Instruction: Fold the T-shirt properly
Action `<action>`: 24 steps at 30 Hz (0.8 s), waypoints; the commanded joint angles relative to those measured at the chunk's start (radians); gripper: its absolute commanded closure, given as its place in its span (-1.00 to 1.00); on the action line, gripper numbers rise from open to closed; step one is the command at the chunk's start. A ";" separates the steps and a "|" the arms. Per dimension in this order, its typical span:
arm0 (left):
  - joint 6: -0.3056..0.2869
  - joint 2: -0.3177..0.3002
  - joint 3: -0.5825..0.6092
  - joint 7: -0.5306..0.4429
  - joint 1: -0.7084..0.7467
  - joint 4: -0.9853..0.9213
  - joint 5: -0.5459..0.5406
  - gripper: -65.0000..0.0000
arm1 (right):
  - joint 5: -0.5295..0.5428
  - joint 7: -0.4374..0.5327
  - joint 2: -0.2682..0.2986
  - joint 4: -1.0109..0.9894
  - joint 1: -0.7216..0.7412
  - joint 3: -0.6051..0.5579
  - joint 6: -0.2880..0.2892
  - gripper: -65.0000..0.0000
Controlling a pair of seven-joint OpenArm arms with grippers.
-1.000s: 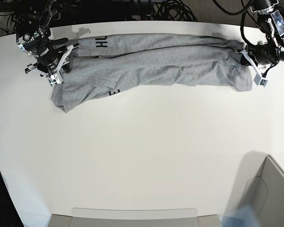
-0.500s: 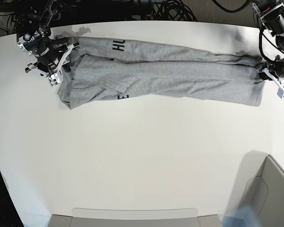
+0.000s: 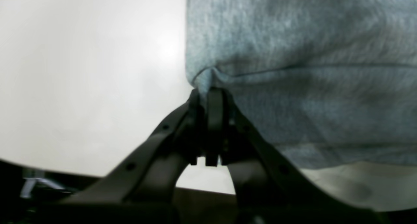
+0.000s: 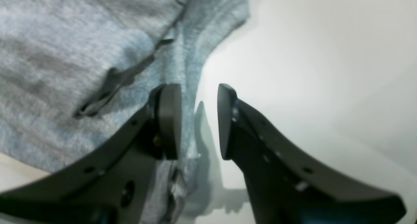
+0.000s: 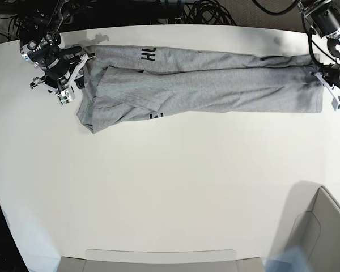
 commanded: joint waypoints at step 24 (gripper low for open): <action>0.004 0.094 -0.003 -0.103 0.092 0.192 0.263 1.00 | 0.015 0.015 -0.004 0.009 0.024 0.001 0.012 0.41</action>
